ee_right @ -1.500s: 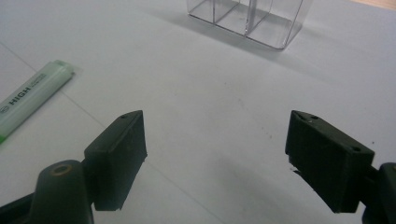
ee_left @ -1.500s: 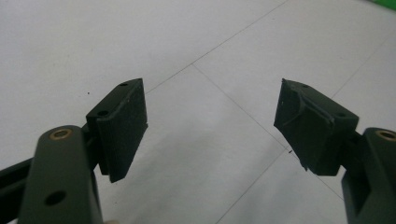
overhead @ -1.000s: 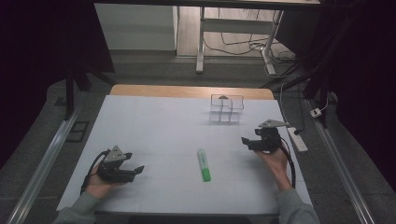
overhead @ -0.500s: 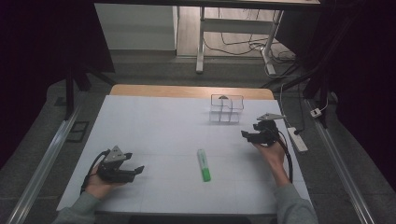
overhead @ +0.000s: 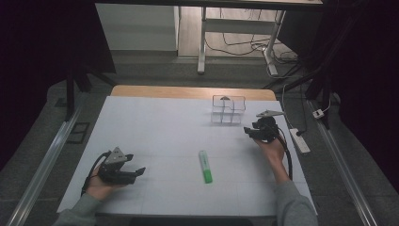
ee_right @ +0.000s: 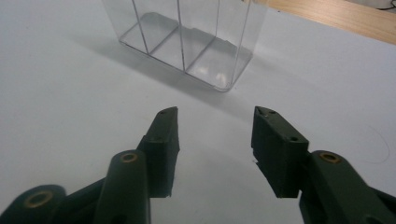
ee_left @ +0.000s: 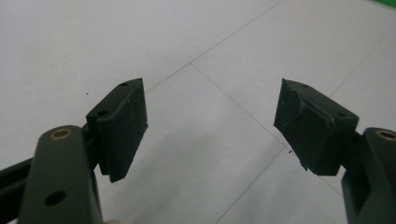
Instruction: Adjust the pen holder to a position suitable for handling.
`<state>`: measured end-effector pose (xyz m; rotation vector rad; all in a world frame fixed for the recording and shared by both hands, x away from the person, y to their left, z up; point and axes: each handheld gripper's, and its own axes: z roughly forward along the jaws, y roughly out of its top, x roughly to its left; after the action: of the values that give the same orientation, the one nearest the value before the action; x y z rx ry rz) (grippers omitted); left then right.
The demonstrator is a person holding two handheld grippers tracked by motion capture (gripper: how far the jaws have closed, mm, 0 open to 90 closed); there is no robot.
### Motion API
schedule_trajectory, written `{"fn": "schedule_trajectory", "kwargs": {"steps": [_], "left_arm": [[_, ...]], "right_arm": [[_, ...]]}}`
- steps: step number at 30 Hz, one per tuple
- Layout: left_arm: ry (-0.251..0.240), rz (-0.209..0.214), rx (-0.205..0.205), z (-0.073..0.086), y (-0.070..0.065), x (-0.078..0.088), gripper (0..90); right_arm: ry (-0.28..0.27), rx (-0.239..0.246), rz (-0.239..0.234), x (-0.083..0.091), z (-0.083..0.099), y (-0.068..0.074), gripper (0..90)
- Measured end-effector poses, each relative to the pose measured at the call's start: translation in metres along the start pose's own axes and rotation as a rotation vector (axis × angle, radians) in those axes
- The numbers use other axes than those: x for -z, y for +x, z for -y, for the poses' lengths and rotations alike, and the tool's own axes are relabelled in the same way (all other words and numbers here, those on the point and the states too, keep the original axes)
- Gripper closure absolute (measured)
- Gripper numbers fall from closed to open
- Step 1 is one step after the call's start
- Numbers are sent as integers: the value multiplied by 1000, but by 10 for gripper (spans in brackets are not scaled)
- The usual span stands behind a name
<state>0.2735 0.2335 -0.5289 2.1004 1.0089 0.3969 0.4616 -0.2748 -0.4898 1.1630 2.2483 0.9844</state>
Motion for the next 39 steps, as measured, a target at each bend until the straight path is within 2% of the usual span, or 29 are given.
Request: {"fn": "schedule_trajectory", "kwargs": {"steps": [5,10,11,15,22,24,39], "left_arm": [[1,0,-2,0,0,0,251],[1,-2,0,0,0,0,252],[2,-2,-1,0,0,0,251],[2,-4,-2,0,0,0,251],[6,-11,-6,0,-1,0,251],[8,-14,-7,0,-1,0,249],[10,-30,-3,1,-2,0,249]], "right_arm": [[3,4,12,-6,-4,-1,625],[1,-2,13,-11,-8,-5,757],[-8,0,21,-14,-9,-6,823],[-2,-7,29,-19,-12,-10,893],[-4,-13,43,-25,-18,-17,894],[-6,-31,51,-28,-20,-21,894],[-21,-52,50,-44,-31,-35,894]]}}
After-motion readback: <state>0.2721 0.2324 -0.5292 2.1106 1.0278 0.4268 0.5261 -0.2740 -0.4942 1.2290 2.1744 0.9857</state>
